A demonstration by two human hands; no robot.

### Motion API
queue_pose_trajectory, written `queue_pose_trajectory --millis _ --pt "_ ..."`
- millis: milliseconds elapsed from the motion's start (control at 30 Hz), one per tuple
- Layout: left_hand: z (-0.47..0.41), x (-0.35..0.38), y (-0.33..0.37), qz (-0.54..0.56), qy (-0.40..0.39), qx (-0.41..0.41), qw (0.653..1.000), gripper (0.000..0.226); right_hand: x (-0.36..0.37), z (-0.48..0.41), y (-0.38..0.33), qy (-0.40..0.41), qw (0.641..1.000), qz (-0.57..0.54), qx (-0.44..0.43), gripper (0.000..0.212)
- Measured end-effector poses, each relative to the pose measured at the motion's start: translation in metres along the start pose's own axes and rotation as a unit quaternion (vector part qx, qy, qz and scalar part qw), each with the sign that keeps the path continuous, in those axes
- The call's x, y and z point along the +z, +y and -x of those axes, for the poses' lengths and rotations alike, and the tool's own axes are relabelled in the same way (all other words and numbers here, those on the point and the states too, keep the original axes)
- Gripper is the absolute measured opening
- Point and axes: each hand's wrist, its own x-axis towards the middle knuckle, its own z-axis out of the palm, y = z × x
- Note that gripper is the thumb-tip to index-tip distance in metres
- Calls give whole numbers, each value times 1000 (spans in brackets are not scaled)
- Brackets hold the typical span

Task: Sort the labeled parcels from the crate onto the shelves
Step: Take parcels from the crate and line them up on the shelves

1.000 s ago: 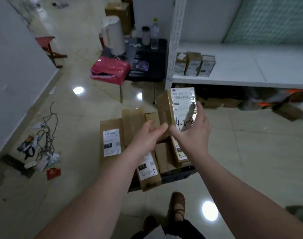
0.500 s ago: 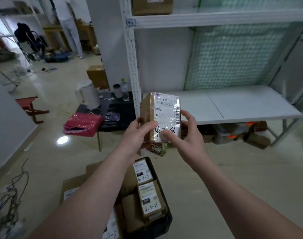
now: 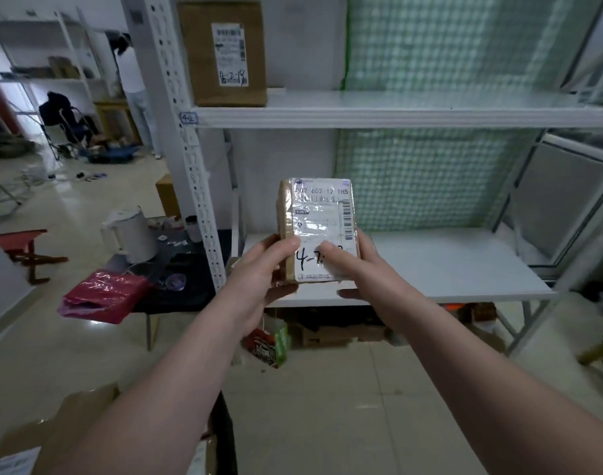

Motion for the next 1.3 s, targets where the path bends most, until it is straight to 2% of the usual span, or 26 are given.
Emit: queue_pose_trajectory --millis 167,367,533,700,767,833,933,1000,1133,1300 --pt "-28 21 21 -13 13 35 999 40 -26 -18 -13 -5 1000 -20 -11 80" --pt "-70 36 42 -7 32 81 996 46 -46 -56 -30 28 998 -33 -36 90" --pt "-114 34 63 -82 30 121 989 49 -58 -104 -45 43 997 -19 -58 95" --pt "-166 8 88 -135 28 176 975 63 -59 -178 -65 57 994 -6 -96 101" --pt "-185 -2 100 -150 34 185 971 60 -57 -206 -72 60 993 -16 -103 100" --pt "-213 -16 114 -173 53 193 965 46 -53 -241 -78 58 992 -29 -107 96" --pt "-252 -36 133 -217 81 216 948 23 -50 -289 -84 62 991 -18 -121 85" --pt "-274 -46 138 -238 87 232 939 18 -49 -318 -87 60 990 -20 -124 83" --pt "-307 -63 138 -322 95 235 912 30 -48 -363 -89 67 989 -32 -129 85" --pt "-344 -82 139 -458 126 229 850 46 -60 -411 -95 93 983 -13 -155 91"
